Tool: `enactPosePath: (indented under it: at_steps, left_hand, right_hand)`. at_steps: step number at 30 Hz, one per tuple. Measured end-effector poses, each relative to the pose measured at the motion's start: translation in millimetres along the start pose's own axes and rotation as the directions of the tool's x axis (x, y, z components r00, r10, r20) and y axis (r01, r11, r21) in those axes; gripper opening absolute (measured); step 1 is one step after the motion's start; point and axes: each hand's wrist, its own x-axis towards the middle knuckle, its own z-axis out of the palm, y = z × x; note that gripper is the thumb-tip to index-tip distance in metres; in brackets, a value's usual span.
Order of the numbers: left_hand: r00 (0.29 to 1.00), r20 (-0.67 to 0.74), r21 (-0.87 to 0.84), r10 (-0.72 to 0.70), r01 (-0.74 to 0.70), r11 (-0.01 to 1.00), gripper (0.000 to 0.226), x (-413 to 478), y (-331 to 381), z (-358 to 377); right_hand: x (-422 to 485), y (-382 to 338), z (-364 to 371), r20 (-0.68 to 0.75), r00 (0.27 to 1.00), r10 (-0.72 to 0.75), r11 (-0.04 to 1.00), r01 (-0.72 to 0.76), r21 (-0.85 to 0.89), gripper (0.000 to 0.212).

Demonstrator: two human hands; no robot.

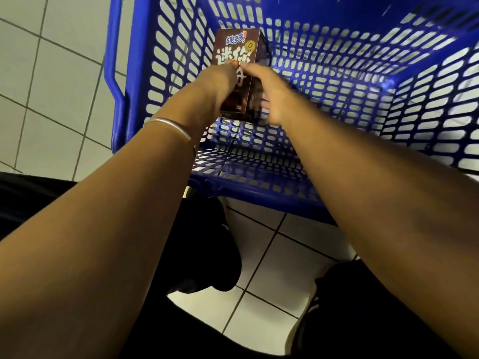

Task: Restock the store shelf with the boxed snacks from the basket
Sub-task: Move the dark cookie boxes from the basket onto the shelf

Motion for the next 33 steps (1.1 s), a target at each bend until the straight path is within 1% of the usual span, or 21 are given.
enactPosePath:
  at_steps: [1,2,3,4,6,7,8,9,11,13,14,15,17,18,20,22,24,26,28,31,33]
  left_hand:
    - [0.999,-0.032,-0.016,-0.010,0.009,1.000,0.058,-5.4,1.9,-3.3]
    - [0.999,-0.047,0.000,-0.007,0.007,1.000,0.054,-9.9,2.8,-12.7]
    - [0.997,-0.079,0.012,-0.011,0.012,1.000,0.049,-19.8,6.1,-18.1]
    - [0.996,-0.085,0.009,0.007,-0.006,1.000,0.048,-29.7,10.2,-29.5]
    - [0.994,-0.099,-0.039,0.041,-0.045,0.998,0.056,-62.5,21.1,-39.7]
    - [0.996,-0.074,-0.077,0.049,-0.055,0.995,0.058,-81.0,27.1,-43.1]
    - [0.998,-0.007,-0.128,0.060,-0.061,0.990,0.057,-100.3,33.9,-47.4]
    - [0.993,0.079,-0.174,0.088,-0.073,0.982,0.051,-121.8,40.9,-51.9]
    - [0.948,0.285,-0.335,0.142,-0.040,0.941,0.048,-168.2,55.0,-65.9]
    - [0.884,0.417,-0.497,0.209,0.029,0.867,0.060,-217.8,73.0,-82.6]
    - [0.863,0.447,-0.538,0.233,0.052,0.842,0.067,-241.1,83.0,-90.6]
    - [0.844,0.473,-0.553,0.254,0.060,0.831,0.074,-267.4,95.1,-97.7]
    - [0.815,0.476,-0.572,0.330,0.001,0.821,0.079,-329.0,125.3,-106.2]
    - [0.804,0.458,-0.579,0.379,-0.053,0.813,0.077,-361.2,139.5,-108.2]
    - [0.784,0.419,-0.586,0.458,-0.151,0.796,0.072,-427.7,167.5,-109.7]
    - [0.747,0.397,-0.599,0.533,-0.230,0.767,0.069,-494.6,196.1,-110.5]
    - [0.678,0.408,-0.608,0.611,-0.297,0.736,0.071,-561.7,224.8,-111.6]
    - [0.603,0.412,-0.628,0.683,-0.355,0.692,0.076,-625.7,250.9,-113.5]
    - [0.558,0.412,-0.645,0.720,-0.380,0.663,0.079,-682.9,275.8,-110.0]
    - [0.508,0.419,-0.652,0.752,-0.408,0.639,0.076,-762.4,305.4,-95.9]
    - [0.491,0.398,-0.641,0.775,-0.456,0.618,0.069,-808.0,323.4,-87.3]
  right_hand:
    - [3.0,6.4,0.7,-0.046,0.999,0.015,0.998,-0.018,-0.059,0.050]
    - [13.9,13.6,-8.9,-0.006,0.998,0.061,0.994,-0.061,-0.091,0.051]
    - [18.7,13.2,-12.1,0.027,0.997,0.067,0.992,-0.064,-0.112,0.051]
    - [14.2,5.8,-16.3,0.014,0.998,0.055,0.989,-0.053,-0.137,0.049]
    - [5.1,-1.7,-27.0,0.016,1.000,0.016,0.987,-0.013,-0.161,0.047]
    - [-13.8,-9.9,-26.4,0.016,1.000,-0.016,0.986,0.019,-0.167,0.046]
    - [-31.6,-19.8,-25.4,0.009,0.999,-0.043,0.986,0.044,-0.158,0.045]
    - [-54.8,-31.6,-22.5,0.038,0.997,-0.072,0.984,0.077,-0.161,0.042]
    - [-104.9,-59.6,-16.0,0.052,0.990,-0.131,0.978,0.137,-0.158,0.040]
    - [-157.0,-90.9,-9.6,0.059,0.984,-0.168,0.974,0.175,-0.145,0.047]
    - [-184.2,-107.3,-6.9,0.041,0.984,-0.175,0.973,0.179,-0.144,0.052]
    - [-212.2,-123.7,-3.5,0.038,0.983,-0.182,0.974,0.185,-0.133,0.049]
    - [-270.6,-157.9,3.9,0.077,0.972,-0.220,0.971,0.226,-0.081,0.027]
    - [-299.2,-174.8,7.9,0.085,0.966,-0.244,0.967,0.249,-0.056,0.025]
    - [-359.1,-209.4,14.5,0.040,0.945,-0.324,0.946,0.325,-0.012,0.035]
    - [-423.2,-245.5,20.3,-0.004,0.912,-0.411,0.911,0.410,-0.033,0.047]
    - [-486.7,-279.2,20.8,-0.061,0.863,-0.501,0.865,0.496,-0.081,0.050]
    - [-552.3,-309.9,17.3,-0.098,0.799,-0.594,0.802,0.577,-0.153,0.034]
    - [-612.3,-336.7,9.6,-0.120,0.737,-0.666,0.742,0.636,-0.212,0.020]
    - [-690.2,-372.0,-3.5,-0.194,0.622,-0.759,0.651,0.714,-0.256,0.015]
    - [-731.1,-394.0,-9.8,-0.240,0.537,-0.809,0.588,0.747,-0.310,0.022]
